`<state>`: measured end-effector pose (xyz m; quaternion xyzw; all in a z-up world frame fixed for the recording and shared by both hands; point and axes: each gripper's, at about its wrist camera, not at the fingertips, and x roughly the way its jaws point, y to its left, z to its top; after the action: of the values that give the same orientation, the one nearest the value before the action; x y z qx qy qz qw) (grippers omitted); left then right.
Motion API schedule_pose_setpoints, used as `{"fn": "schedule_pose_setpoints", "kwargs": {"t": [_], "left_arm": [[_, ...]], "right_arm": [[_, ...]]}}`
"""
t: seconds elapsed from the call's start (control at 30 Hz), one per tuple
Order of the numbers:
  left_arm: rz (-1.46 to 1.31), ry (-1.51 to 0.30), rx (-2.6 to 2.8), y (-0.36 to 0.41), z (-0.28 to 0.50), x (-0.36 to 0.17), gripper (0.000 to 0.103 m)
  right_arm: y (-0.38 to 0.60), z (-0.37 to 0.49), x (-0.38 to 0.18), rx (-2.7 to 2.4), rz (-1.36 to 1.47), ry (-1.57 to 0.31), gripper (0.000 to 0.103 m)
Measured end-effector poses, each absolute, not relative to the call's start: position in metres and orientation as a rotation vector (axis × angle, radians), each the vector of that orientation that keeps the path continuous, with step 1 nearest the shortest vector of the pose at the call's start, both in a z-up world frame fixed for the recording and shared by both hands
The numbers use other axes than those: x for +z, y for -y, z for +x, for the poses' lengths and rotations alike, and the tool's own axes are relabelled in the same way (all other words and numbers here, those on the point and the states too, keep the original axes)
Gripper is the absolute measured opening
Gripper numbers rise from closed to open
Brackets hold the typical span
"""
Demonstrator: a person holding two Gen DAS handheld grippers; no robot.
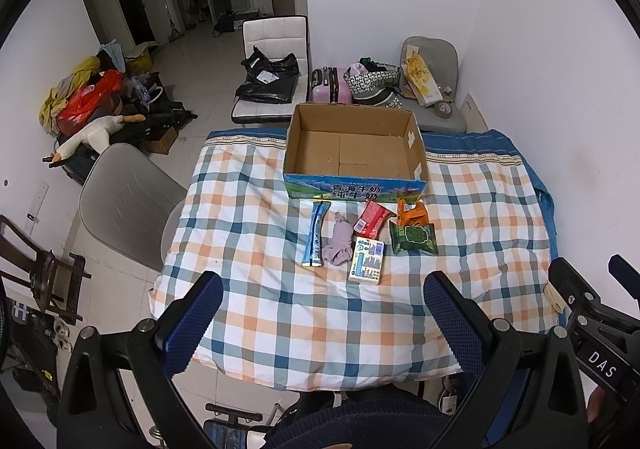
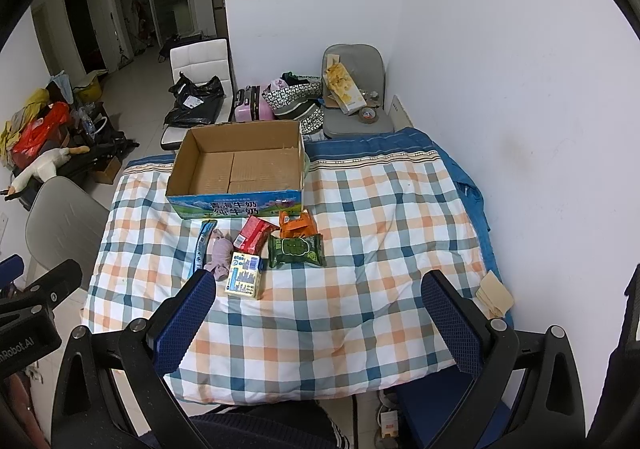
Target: Organize soft objects
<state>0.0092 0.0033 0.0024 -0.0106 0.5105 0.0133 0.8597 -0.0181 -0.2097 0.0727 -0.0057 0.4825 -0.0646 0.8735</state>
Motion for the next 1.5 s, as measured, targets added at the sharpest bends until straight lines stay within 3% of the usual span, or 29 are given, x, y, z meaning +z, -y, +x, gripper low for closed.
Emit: {"fn": "schedule_pose_setpoints", "kwargs": {"t": [1.5], "left_arm": [[-0.018,-1.056,0.029,-0.012,0.000,0.011,0.103]], "right_arm": [[0.211,-0.019,0.076,-0.135,-0.016,-1.004,0.103]]}}
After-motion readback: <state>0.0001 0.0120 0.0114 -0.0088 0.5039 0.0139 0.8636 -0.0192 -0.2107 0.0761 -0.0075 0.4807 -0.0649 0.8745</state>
